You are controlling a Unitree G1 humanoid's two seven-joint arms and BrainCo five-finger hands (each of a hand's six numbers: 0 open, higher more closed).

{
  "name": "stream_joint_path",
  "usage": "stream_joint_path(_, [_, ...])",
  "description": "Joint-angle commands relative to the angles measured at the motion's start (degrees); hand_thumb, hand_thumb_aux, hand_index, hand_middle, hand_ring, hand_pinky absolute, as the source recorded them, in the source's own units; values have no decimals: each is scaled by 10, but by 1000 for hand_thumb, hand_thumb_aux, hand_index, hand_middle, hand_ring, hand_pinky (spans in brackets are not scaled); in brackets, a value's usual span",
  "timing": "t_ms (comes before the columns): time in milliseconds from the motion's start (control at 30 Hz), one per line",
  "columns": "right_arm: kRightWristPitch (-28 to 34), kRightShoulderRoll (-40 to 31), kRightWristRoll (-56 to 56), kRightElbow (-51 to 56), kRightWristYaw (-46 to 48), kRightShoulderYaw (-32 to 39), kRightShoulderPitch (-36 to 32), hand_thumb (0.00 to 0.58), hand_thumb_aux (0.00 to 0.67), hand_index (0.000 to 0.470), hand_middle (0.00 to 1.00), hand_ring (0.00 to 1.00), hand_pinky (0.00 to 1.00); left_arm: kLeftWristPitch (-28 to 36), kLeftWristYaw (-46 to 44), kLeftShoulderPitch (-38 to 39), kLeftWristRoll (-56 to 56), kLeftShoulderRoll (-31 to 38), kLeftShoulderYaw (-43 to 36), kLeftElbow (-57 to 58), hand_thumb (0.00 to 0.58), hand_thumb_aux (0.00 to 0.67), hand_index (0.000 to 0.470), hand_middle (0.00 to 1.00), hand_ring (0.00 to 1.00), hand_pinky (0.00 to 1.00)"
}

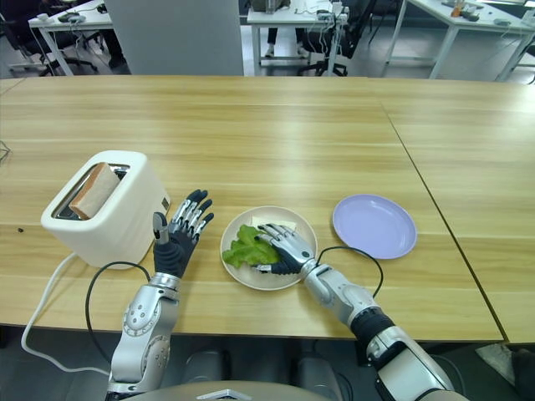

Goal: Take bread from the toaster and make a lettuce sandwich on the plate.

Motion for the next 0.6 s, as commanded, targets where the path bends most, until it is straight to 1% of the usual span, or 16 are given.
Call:
stream_joint_path(33, [0, -3, -3, 0, 8, 7, 3, 580, 670, 460, 0, 0, 0, 0, 2, 3, 5, 1, -3, 6, 0, 0, 0, 0, 0, 0])
stream_joint_path(400, [-6, -24, 20, -79, 21, -17, 14, 580, 670, 460, 0, 0, 0, 0, 2, 7, 7, -2, -10, 4, 0, 0, 0, 0, 0, 0])
stream_joint_path(600, [-5, -36, 45, -133, 52, -43, 13, 580, 670, 460, 0, 0, 0, 0, 3, 9, 6, 0, -12, 2, 0, 0, 0, 0, 0, 0])
